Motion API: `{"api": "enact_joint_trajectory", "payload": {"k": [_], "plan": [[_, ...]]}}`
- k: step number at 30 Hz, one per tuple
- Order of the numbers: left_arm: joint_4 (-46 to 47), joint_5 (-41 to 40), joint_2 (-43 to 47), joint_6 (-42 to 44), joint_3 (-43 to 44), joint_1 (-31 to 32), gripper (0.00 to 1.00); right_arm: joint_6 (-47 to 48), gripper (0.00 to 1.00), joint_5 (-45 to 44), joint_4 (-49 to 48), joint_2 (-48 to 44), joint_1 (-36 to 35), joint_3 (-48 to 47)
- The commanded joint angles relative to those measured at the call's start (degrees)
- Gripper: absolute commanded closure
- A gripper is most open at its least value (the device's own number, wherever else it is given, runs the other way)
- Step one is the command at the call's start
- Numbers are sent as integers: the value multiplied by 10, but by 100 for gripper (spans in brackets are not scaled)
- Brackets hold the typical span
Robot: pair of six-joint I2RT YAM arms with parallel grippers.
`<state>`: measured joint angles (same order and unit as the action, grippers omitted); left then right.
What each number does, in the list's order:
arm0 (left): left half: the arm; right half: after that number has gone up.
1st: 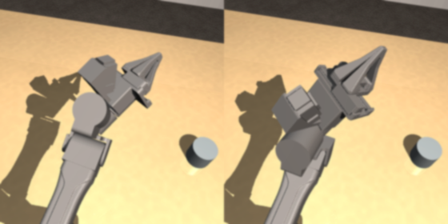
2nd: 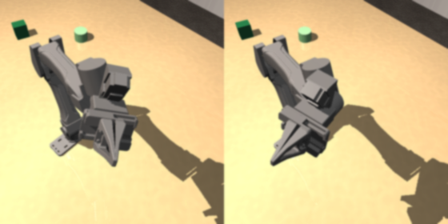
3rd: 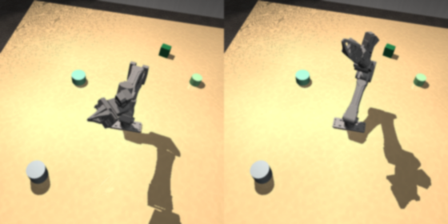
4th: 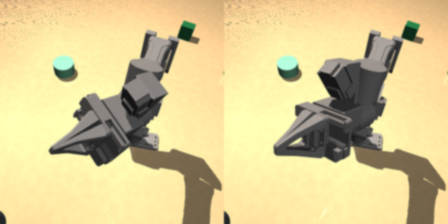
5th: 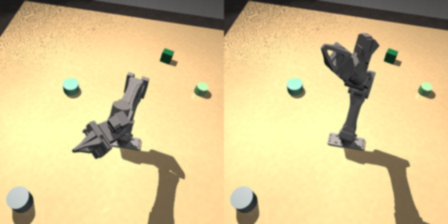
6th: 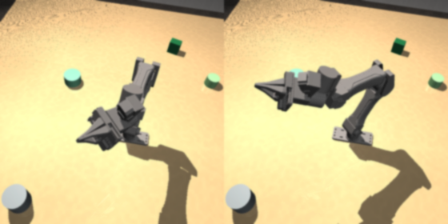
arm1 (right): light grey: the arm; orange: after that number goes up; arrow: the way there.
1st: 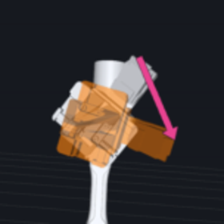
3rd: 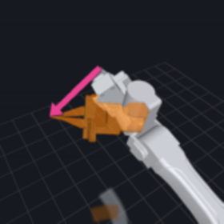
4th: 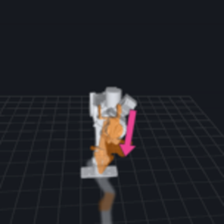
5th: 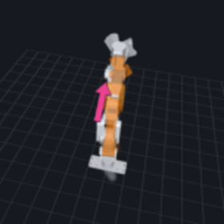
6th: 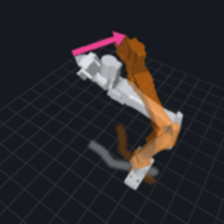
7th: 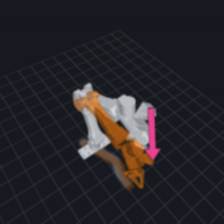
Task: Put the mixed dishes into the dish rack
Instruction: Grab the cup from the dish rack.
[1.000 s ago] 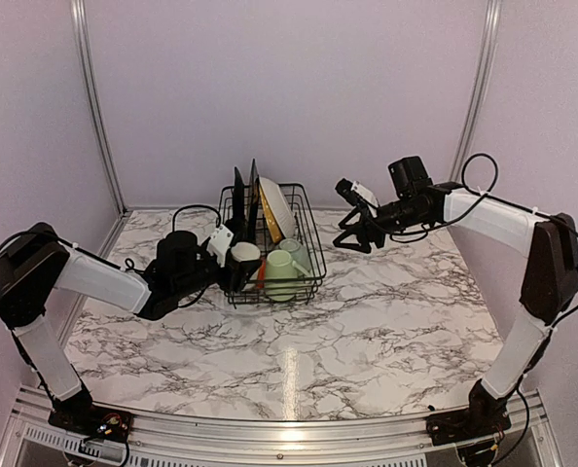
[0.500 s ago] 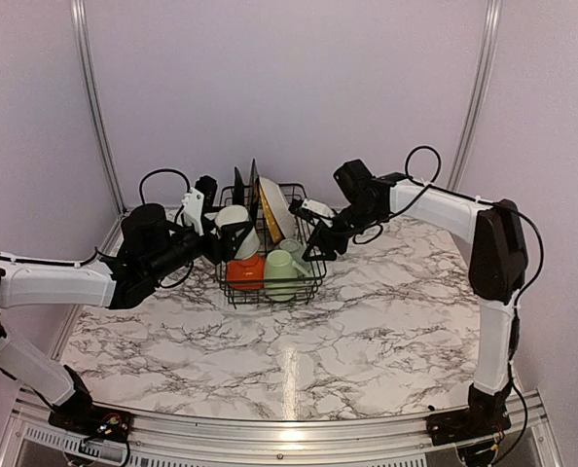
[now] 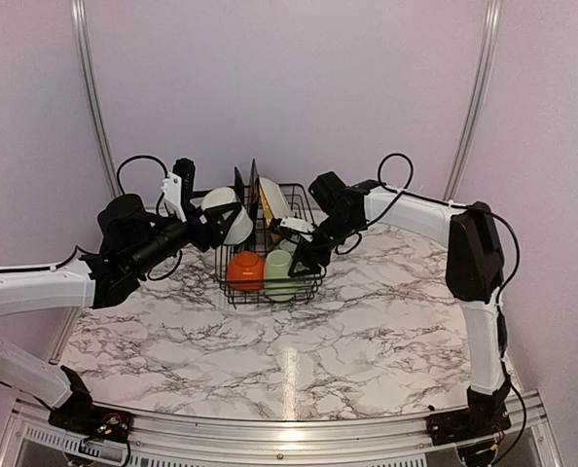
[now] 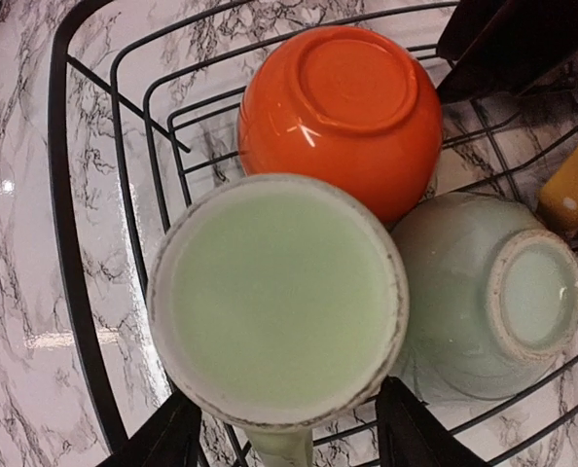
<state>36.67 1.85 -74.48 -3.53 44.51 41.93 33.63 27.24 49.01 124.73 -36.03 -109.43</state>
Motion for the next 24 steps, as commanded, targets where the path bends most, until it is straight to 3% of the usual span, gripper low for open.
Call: {"api": "enact_joint_trajectory", "payload": {"k": [1, 8, 10, 11, 17, 24], "plan": [[-1, -11, 18, 0, -5, 1, 60, -5, 46, -6, 24, 40, -9, -54], [-1, -13, 21, 3, -10, 1, 60, 36, 76, 2, 33, 45, -51, -55], [-2, -14, 20, 5, -10, 1, 60, 26, 94, -7, 27, 45, -57, -55], [-4, -14, 18, 5, -8, 1, 60, 19, 97, -12, 24, 44, -57, -57], [-3, -14, 17, 5, -10, 1, 59, -11, 100, -44, 8, 20, -49, -47], [3, -14, 9, 5, -15, 1, 59, -25, 100, -8, -66, -60, -18, 30]]}}
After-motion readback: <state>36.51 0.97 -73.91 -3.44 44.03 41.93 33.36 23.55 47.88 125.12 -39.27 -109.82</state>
